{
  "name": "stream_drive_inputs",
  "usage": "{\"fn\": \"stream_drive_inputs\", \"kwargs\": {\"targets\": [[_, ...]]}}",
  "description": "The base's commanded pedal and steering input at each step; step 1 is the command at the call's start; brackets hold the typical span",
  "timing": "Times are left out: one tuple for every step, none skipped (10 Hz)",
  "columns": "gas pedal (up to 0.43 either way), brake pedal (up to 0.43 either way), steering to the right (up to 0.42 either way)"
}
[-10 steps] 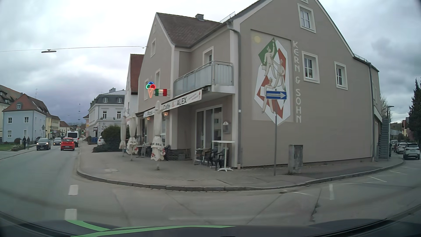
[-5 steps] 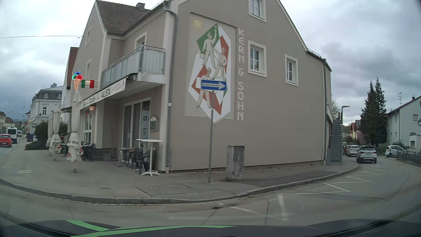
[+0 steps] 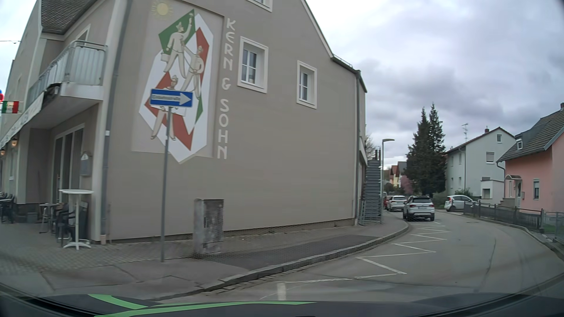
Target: Follow the waypoints while adhering to traffic rules and regulations
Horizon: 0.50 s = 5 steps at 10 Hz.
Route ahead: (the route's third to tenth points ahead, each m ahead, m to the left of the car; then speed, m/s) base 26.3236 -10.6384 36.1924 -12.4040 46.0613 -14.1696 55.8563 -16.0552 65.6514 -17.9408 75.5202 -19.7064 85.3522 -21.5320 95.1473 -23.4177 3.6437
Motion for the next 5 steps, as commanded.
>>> {"fn": "stream_drive_inputs", "kwargs": {"targets": [[0.098,0.0,0.558],[0.13,0.0,0.553],[0.138,0.0,0.541],[0.15,0.0,0.519],[0.15,0.0,0.477]]}}
